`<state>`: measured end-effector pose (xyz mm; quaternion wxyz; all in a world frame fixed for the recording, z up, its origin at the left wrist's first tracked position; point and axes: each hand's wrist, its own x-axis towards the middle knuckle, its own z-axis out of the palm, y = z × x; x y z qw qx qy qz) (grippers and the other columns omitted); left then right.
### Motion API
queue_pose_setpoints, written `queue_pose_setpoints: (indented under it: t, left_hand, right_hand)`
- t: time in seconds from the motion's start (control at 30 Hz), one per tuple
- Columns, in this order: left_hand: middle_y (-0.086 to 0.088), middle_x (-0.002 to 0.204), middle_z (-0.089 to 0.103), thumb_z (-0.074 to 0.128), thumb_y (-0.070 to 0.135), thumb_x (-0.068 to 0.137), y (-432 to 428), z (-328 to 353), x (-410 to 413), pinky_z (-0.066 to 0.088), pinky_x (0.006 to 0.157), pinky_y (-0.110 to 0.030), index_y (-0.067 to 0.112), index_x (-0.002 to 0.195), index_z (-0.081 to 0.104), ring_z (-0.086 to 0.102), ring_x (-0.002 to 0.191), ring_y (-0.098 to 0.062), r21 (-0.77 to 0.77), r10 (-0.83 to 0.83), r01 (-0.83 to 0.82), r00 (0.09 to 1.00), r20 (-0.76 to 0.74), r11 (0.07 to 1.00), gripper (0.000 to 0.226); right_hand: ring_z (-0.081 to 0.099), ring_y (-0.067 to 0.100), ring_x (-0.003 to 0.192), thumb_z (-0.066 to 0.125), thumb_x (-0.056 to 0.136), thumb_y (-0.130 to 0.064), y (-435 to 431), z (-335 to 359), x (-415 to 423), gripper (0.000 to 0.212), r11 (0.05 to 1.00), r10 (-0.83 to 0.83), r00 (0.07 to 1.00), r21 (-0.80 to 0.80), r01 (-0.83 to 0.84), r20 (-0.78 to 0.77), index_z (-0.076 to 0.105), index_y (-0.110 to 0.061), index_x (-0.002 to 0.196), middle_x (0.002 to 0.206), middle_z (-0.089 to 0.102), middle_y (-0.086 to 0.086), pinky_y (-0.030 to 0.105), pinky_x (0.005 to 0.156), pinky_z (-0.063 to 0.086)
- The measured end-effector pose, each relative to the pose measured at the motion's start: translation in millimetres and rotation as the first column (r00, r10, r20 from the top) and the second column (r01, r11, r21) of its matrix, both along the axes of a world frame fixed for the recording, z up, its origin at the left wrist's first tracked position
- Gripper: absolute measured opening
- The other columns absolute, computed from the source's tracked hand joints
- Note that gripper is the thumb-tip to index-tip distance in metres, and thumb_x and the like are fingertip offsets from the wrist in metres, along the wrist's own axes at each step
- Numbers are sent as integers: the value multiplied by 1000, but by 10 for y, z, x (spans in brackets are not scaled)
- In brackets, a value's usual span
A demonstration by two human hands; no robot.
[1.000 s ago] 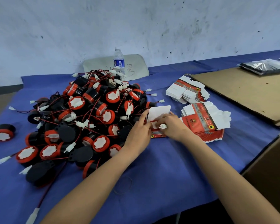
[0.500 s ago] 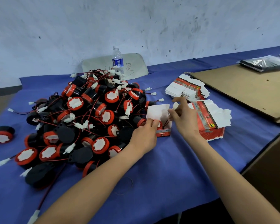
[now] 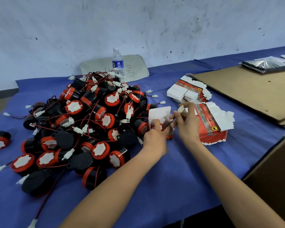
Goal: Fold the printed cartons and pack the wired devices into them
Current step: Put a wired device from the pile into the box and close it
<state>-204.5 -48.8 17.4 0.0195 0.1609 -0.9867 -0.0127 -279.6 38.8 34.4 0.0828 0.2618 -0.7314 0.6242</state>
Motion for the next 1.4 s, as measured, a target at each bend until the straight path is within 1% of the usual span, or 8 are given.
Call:
queue_pose_setpoints:
  t: [0.2,0.33,0.47,0.73,0.93,1.1,1.27,1.4]
  left_hand:
    - [-11,140,18,60,18,85,-12,36,-56,40,68,-33,35,136,43,59,92,-36,194,92,-77,993,-68,978,57]
    - [-10,137,22,58,18,86,-2,43,-87,39,68,-34,37,135,44,60,89,-35,183,102,-84,991,-92,980,55]
    - [-7,139,21,57,16,86,13,0,-62,39,67,-33,37,137,44,61,89,-34,172,92,-75,991,-92,982,56]
    - [-10,141,21,58,17,86,-3,-52,44,38,63,-37,24,135,38,61,88,-38,235,115,-83,985,-125,968,53]
    - [-8,145,18,56,19,88,-2,-62,99,39,69,-37,37,142,35,61,91,-38,252,106,-75,988,-113,965,60]
    - [-9,149,10,54,16,89,34,-18,128,45,93,-59,39,144,30,59,99,-40,276,94,-79,995,-40,958,64]
    - [-11,140,25,49,12,89,-47,114,171,44,83,-42,26,133,49,51,110,-41,346,43,-20,997,-58,938,45]
    - [-16,137,34,49,11,90,-48,185,135,42,85,-43,10,130,40,48,116,-42,363,46,-35,999,-23,931,41]
  right_hand:
    - [53,14,44,50,100,-14,65,-39,25,10,996,84,996,23,-85,38,53,-20,107,60,62,4,24,47,45]
    - [61,21,61,47,100,-9,126,-61,-10,33,931,125,990,351,-94,-64,55,-11,132,71,65,7,32,65,49]
    - [57,35,85,46,97,0,62,-44,-7,50,830,201,948,557,-31,-246,40,-11,145,97,61,23,28,69,34]
    - [62,38,89,46,96,-9,-222,-184,43,33,849,-20,988,520,96,-150,52,-8,129,99,68,20,37,70,43]
    - [58,39,80,41,101,-27,-264,-298,48,18,668,-201,946,670,322,-255,47,-10,103,87,66,18,35,58,28]
    - [48,32,69,42,100,-24,-232,-266,33,15,601,-191,926,707,372,-325,50,-12,96,78,62,14,34,57,29]
    - [59,37,82,44,100,-28,-211,-237,18,21,575,-154,936,741,346,-317,57,-12,97,86,64,15,32,57,26]
    - [62,35,92,47,95,-18,-181,-155,25,14,479,39,947,837,263,-320,60,-14,99,102,65,11,32,61,32]
